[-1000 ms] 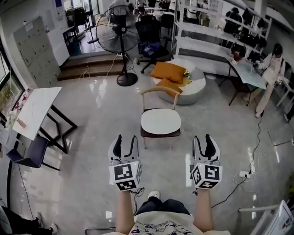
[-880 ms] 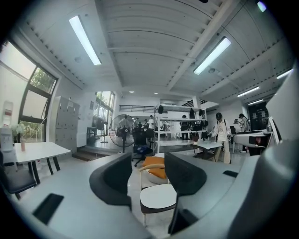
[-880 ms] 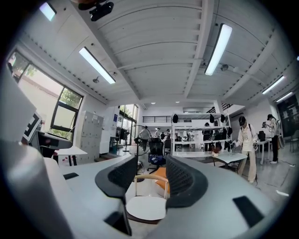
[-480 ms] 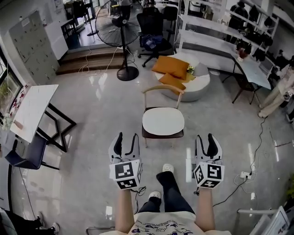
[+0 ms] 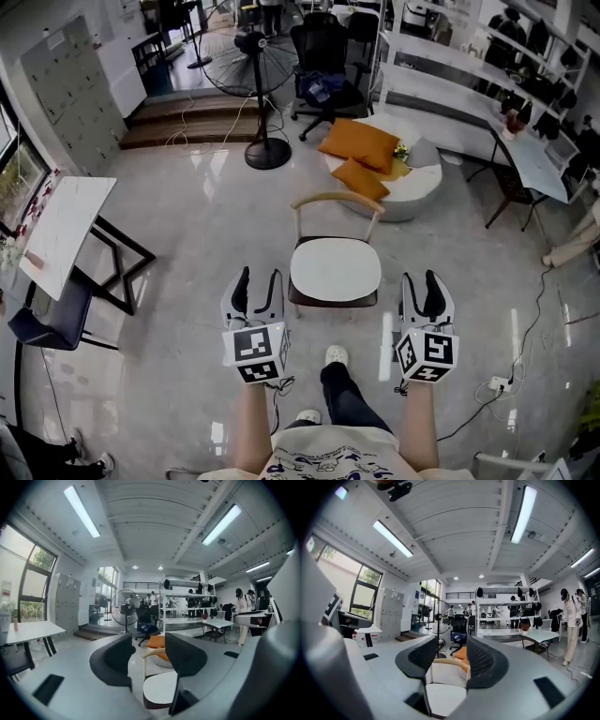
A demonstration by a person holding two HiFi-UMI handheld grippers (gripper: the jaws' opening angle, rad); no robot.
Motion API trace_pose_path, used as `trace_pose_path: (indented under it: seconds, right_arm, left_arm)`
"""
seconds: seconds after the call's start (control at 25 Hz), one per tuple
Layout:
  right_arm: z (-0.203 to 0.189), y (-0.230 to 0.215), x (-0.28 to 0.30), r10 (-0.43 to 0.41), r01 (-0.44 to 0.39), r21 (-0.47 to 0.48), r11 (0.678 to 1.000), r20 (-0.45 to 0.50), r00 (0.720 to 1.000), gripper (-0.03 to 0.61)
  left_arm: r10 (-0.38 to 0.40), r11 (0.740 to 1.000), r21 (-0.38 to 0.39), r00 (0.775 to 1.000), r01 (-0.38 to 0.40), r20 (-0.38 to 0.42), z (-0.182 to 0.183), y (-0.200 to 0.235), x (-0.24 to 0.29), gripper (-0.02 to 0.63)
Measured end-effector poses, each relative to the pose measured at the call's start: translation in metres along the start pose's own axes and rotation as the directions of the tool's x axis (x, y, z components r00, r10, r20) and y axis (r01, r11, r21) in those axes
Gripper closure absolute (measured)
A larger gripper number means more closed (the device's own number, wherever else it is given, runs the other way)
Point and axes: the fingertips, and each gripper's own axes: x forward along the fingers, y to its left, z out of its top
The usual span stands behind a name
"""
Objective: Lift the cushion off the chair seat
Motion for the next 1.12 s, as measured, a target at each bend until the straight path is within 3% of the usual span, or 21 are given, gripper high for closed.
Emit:
trace_pose_path:
  seconds: [0.56,1.12]
  right_arm:
    - [0.009,-0.082,0.227,0.088,-0.088,0.012,0.996,-0.029,0.996,0.364]
    - [-0.075,-0.109,0.353,0.101,-0.094,0.049,0.994,-0.175,0.979,0.356]
  left_arm:
    - [0.093,0.996,0.000,0.995,-0.093,-0.034,0.035,-0.018,0.208,0.396]
    - [0.101,0.994,-0.012,0.975,-0.105,-0.196,-0.036,-0.010,0.334,0.394]
